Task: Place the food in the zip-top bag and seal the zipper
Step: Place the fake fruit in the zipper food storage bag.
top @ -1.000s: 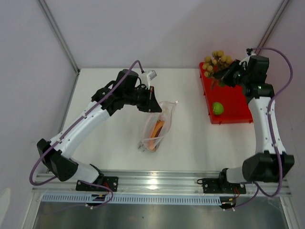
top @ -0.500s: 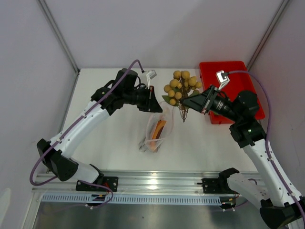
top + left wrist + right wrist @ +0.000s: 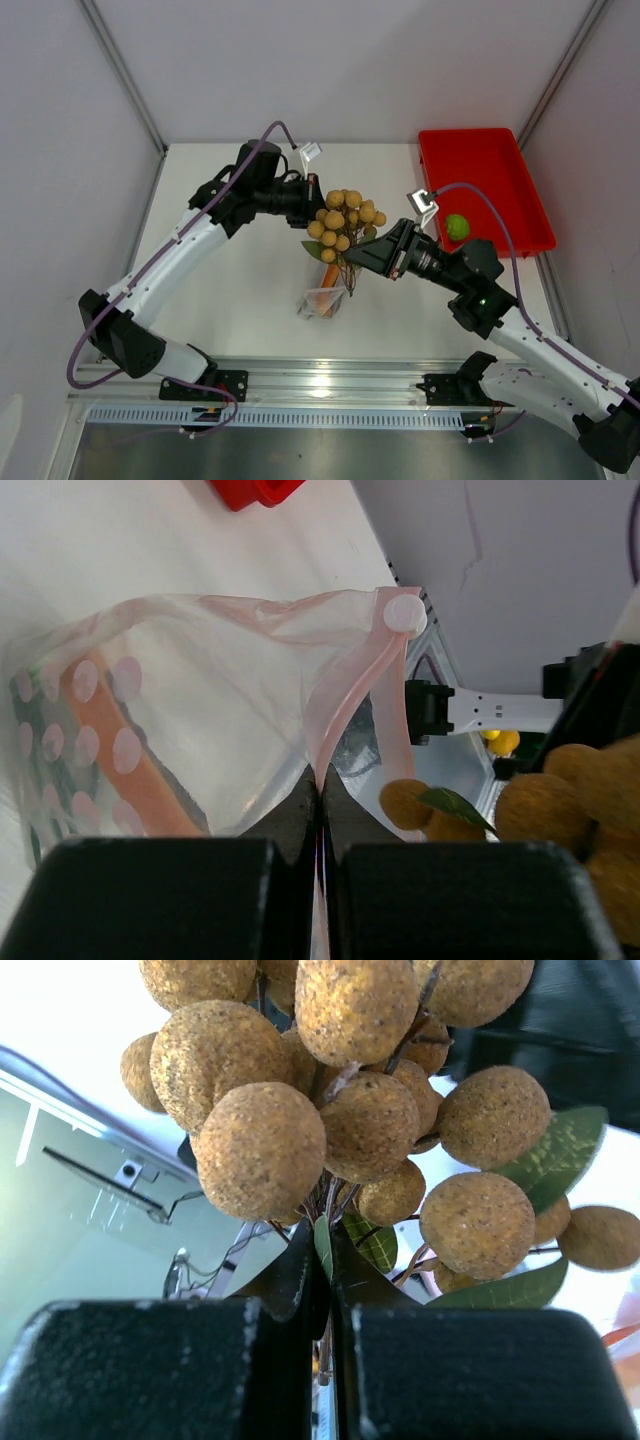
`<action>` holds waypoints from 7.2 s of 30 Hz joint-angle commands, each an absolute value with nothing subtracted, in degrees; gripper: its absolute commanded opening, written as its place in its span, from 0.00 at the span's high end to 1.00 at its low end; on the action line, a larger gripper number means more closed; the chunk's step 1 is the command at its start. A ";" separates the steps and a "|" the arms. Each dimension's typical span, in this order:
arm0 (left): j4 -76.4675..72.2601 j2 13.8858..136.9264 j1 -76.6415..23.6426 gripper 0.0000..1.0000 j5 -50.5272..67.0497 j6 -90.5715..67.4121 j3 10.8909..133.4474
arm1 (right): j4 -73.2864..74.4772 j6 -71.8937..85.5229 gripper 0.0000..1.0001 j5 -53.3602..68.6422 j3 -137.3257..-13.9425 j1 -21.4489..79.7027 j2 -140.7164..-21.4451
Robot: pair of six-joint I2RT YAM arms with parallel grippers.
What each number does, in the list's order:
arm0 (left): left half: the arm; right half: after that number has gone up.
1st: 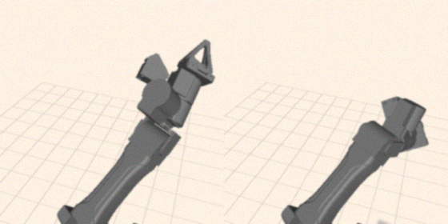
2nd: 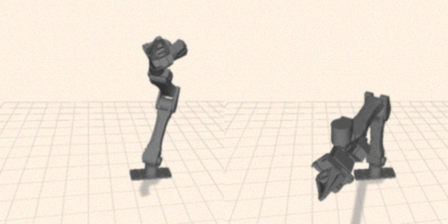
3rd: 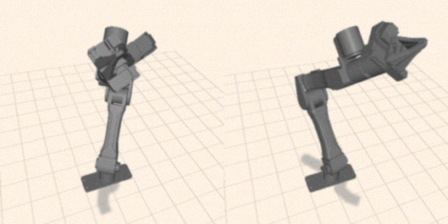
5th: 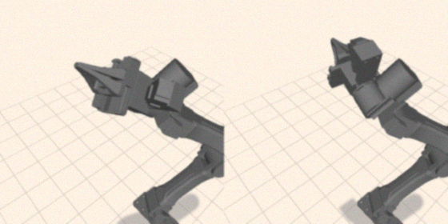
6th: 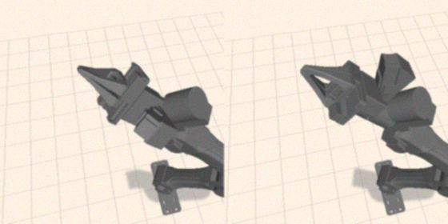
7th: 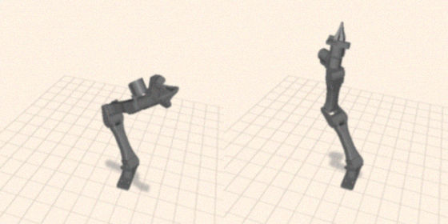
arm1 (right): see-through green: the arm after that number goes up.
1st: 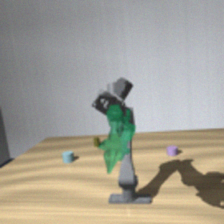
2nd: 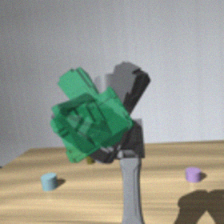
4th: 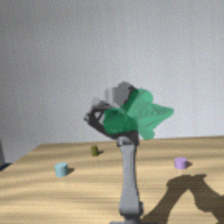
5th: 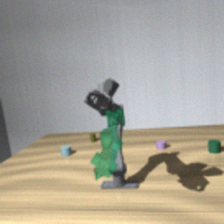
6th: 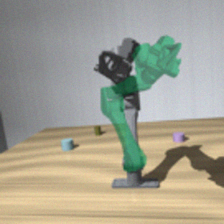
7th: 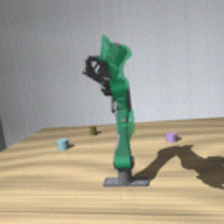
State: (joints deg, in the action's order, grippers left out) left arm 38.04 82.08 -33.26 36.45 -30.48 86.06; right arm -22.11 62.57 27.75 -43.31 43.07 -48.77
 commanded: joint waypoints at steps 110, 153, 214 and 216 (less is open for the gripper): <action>39.02 87.37 -33.31 0.99 45.53 -29.97 91.85 | 71.36 -1.32 0.93 -3.01 -96.58 54.85 -82.70; 38.85 83.14 -33.66 1.00 40.43 -31.02 90.18 | 58.97 26.10 0.29 0.88 -73.22 40.61 -56.60; 38.94 83.50 -33.66 1.00 41.57 -30.76 89.65 | 45.70 26.98 0.62 30.68 -56.16 20.74 -50.10; 38.76 83.58 -33.75 0.99 41.66 -30.94 89.47 | 45.97 26.90 0.61 30.50 -55.90 20.31 -50.10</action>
State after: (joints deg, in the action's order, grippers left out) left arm 40.86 83.59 -33.41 39.44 -30.15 88.27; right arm 46.44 27.38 29.43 -56.10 20.97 -50.78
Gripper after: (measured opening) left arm 0.005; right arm 0.382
